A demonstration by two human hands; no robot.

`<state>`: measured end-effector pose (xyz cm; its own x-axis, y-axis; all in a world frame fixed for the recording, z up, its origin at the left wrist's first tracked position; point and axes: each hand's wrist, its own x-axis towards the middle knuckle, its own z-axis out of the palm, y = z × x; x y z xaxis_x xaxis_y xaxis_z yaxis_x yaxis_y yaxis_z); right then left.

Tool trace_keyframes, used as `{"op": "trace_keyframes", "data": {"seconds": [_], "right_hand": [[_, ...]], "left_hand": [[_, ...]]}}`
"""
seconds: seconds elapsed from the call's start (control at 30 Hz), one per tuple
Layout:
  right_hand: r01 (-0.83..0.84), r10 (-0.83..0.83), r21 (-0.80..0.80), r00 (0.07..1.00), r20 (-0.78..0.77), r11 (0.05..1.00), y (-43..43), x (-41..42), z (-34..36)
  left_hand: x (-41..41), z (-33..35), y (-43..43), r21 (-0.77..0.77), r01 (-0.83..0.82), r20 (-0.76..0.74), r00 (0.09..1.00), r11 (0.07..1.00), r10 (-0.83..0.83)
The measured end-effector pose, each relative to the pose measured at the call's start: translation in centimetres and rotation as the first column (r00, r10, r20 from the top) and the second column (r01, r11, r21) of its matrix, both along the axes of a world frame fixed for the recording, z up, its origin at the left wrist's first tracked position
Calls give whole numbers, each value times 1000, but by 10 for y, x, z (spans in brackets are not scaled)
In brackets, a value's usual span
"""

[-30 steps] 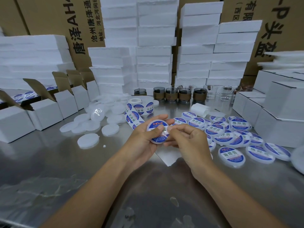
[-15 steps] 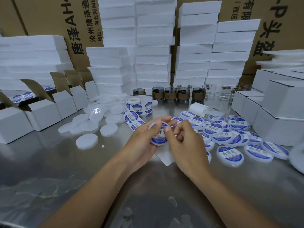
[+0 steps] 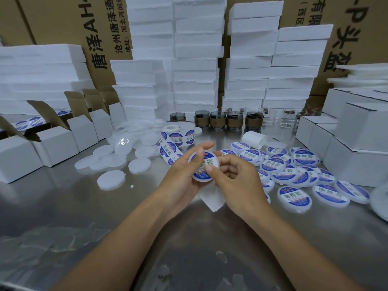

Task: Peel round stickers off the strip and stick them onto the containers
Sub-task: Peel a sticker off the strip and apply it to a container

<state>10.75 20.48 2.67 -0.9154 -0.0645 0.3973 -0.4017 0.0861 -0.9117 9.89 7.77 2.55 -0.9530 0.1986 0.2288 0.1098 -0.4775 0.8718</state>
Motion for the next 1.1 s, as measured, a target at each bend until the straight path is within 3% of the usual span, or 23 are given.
{"op": "trace_keyframes", "data": {"seconds": [0.13,0.4,0.8,1.1], "right_hand": [[114,-114,-92,993,12,989,2,-2,0],[220,-221,-68,975,-2,973,4,-3,-1],[215,-218,-52,974,-61,975,5,0,1],[86,-79,52,990,-115,995,5,-1,-2]], "left_hand": [[0,-4,-1,-227,-114,-58,993,967,104],[3,-4,3,-348,-191,-135,979,918,153],[5,-3,2,-366,-248,-151,967,897,205],[5,1,1,-307,-289,-68,957,907,282]]}}
